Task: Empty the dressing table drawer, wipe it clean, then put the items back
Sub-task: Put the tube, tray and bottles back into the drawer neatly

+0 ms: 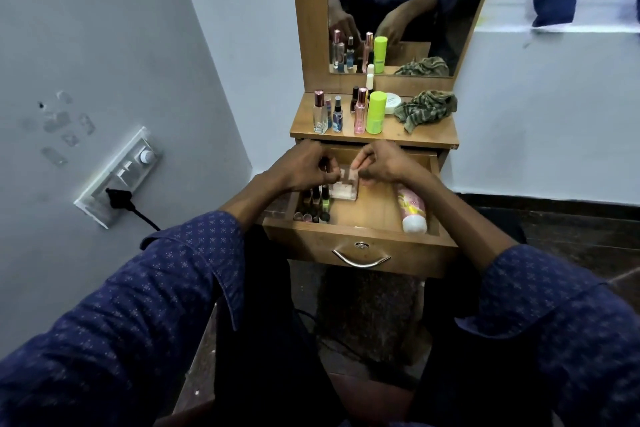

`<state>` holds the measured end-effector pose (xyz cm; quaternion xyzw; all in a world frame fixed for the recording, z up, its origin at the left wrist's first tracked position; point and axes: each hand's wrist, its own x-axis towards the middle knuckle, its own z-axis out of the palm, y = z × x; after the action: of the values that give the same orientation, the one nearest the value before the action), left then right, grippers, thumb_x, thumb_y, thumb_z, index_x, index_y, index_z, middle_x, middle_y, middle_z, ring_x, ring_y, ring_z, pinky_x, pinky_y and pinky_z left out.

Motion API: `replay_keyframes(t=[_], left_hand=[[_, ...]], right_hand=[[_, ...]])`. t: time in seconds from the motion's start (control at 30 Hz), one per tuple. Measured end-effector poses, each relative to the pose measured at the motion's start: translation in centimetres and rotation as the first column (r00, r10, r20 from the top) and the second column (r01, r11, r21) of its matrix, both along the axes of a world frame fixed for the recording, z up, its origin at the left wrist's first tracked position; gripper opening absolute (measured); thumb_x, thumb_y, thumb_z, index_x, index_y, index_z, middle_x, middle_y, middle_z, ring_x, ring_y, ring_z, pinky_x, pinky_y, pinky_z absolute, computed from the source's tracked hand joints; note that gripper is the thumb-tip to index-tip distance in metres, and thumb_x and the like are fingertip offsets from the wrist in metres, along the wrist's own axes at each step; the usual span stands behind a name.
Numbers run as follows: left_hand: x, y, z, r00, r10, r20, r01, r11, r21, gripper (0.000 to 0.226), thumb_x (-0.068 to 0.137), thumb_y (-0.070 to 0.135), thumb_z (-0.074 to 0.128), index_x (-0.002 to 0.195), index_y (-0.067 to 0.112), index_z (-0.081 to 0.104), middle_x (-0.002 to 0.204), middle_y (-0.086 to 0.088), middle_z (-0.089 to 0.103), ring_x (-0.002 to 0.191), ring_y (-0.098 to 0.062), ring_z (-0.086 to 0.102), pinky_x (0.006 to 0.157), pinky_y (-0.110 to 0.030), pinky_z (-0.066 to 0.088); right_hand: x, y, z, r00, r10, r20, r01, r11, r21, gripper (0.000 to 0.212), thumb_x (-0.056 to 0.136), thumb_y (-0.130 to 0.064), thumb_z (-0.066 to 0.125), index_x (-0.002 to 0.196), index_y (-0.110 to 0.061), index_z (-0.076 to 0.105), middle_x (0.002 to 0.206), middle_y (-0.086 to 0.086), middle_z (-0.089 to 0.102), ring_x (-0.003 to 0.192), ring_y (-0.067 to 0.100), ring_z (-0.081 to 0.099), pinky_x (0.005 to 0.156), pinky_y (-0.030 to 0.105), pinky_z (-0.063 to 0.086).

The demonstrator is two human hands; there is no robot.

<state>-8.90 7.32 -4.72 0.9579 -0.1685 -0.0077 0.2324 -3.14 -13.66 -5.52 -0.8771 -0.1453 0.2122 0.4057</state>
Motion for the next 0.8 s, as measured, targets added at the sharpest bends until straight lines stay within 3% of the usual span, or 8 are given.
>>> replay_keyframes(t=[0.13,0.27,0.4,0.63,0.7,0.8], left_hand=[[1.8,-0.2,2.1,0.980,0.042,0.194,-0.045,0.999,0.007,0.012,0.094,0.033,0.074,0.095,0.021,0.076,0.094,0.006,0.073,0.083,-0.012,0.066,0.070,-0.030,0.054],[3.9,-0.1,4.1,0.925,0.111,0.364,-0.126,0.992,0.018,0.007,0.094,0.029,0.068,0.097,0.025,0.073,0.094,0.010,0.065,0.081,-0.008,0.059,0.069,-0.034,0.053],[6.1,-0.3,6.4,0.887,0.104,0.449,-0.147,0.987,0.061,0.010,0.093,0.025,0.066,0.099,0.024,0.074,0.097,0.007,0.066,0.082,-0.012,0.062,0.070,-0.031,0.050],[11.4,-0.9,9.1,0.901,0.059,0.430,-0.149,0.973,0.178,0.015,0.095,0.017,0.067,0.107,0.015,0.076,0.109,-0.003,0.072,0.093,-0.021,0.067,0.075,-0.031,0.050],[13.1,-1.2,9.1,0.925,0.070,0.375,-0.158,0.965,0.211,0.020,0.094,0.012,0.067,0.112,0.014,0.077,0.114,-0.005,0.071,0.098,-0.023,0.066,0.075,-0.032,0.049],[15.6,-1.8,8.5,0.956,0.066,0.287,-0.144,0.955,0.261,0.030,0.094,0.007,0.069,0.123,0.012,0.074,0.120,-0.009,0.070,0.105,-0.026,0.065,0.075,-0.031,0.043]], right_hand=[[1.9,-0.9,4.4,0.979,-0.017,0.204,0.024,0.999,-0.030,0.007,0.092,-0.007,0.075,0.093,-0.014,0.073,0.087,0.008,0.078,0.076,0.020,0.078,0.067,0.033,0.064],[3.7,-1.5,7.6,0.928,-0.031,0.372,0.057,0.997,-0.057,0.003,0.095,-0.013,0.074,0.097,-0.015,0.072,0.087,0.003,0.075,0.072,0.014,0.075,0.054,0.026,0.056],[5.9,-2.0,9.5,0.860,-0.042,0.508,0.092,0.993,-0.073,0.001,0.094,-0.016,0.075,0.093,-0.015,0.074,0.085,0.001,0.074,0.073,0.015,0.074,0.063,0.035,0.063],[10.2,-2.3,10.8,0.778,0.022,0.627,0.120,0.976,-0.183,0.007,0.092,-0.017,0.076,0.092,-0.023,0.074,0.082,-0.010,0.069,0.075,0.009,0.070,0.073,0.044,0.064],[11.4,-2.4,10.7,0.762,0.062,0.644,0.124,0.963,-0.240,0.010,0.092,-0.017,0.075,0.096,-0.027,0.075,0.094,-0.008,0.071,0.087,0.014,0.069,0.079,0.047,0.061],[13.3,-2.2,9.9,0.741,0.151,0.655,0.106,0.936,-0.336,0.021,0.094,-0.021,0.075,0.113,-0.028,0.073,0.117,0.001,0.071,0.100,0.020,0.067,0.080,0.037,0.053]])
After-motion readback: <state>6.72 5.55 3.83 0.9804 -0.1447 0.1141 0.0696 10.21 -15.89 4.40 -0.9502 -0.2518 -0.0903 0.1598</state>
